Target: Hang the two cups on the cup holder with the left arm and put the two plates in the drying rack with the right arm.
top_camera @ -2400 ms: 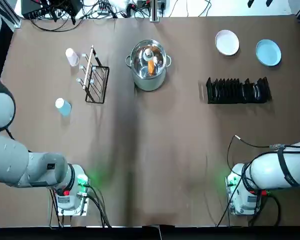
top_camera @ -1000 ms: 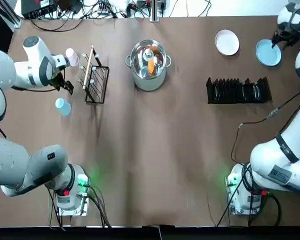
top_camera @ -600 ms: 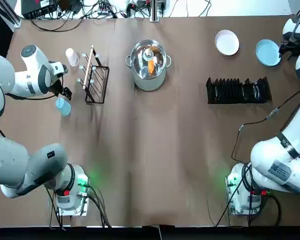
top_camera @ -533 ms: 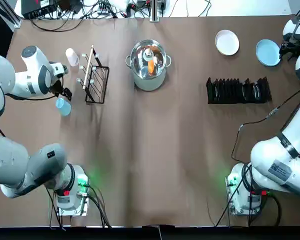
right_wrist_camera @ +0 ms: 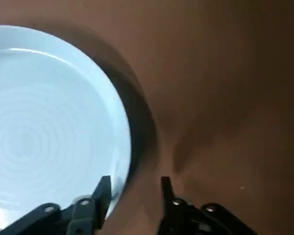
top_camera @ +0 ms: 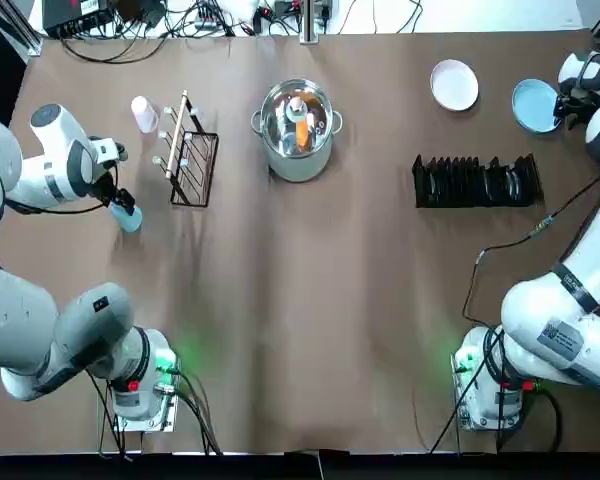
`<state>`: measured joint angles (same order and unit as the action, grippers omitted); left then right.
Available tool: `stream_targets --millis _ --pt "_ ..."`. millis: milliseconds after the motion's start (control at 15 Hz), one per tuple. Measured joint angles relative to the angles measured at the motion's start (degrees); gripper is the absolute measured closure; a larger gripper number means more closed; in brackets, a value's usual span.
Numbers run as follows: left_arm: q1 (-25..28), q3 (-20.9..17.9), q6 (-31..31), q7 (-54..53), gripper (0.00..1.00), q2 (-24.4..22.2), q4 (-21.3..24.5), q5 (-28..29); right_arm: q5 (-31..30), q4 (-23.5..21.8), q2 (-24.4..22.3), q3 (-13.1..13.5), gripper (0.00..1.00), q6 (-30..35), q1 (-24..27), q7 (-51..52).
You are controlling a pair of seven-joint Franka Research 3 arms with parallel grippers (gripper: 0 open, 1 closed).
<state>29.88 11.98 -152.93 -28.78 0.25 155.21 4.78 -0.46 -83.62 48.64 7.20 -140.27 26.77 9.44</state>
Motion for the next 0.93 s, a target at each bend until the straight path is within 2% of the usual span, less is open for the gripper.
stream_targets --millis 133,200,333,400,467,600,800,933 --pt "0.09 0.04 0.0 -0.22 0.0 0.17 0.28 0.01 2.15 0.0 0.22 -0.09 0.57 0.01 0.0 -0.02" --pt "0.06 0.13 0.0 -0.22 0.0 0.33 0.32 0.01 2.71 0.0 0.41 -0.15 0.66 0.0 0.0 -0.03" --pt "0.01 0.3 -0.07 -0.23 0.03 0.64 0.32 0.02 3.07 0.04 0.8 -0.35 0.69 -0.21 0.0 -0.04" --pt "-0.05 0.41 -0.23 -0.23 0.06 0.7 0.25 0.02 3.51 0.36 0.85 -0.69 0.85 -0.48 -0.01 -0.43" --pt "-0.11 0.47 -0.31 -0.23 0.08 0.7 0.14 0.02 3.55 0.42 0.9 -0.79 0.85 -0.46 -0.01 -0.82" --pt "-0.22 0.65 -0.42 -0.22 0.11 0.7 -0.14 0.03 3.61 0.75 0.76 -0.96 0.94 -0.35 -0.04 -1.18" --pt "-0.32 1.25 -0.45 -0.13 0.15 0.7 -0.26 0.03 3.61 1.25 0.75 -1.15 0.94 0.05 -0.39 -1.14" --pt "-0.32 1.28 -0.48 -0.12 0.33 0.54 -0.42 0.03 3.62 2.04 0.25 -1.43 0.94 3.31 -1.13 -1.13"
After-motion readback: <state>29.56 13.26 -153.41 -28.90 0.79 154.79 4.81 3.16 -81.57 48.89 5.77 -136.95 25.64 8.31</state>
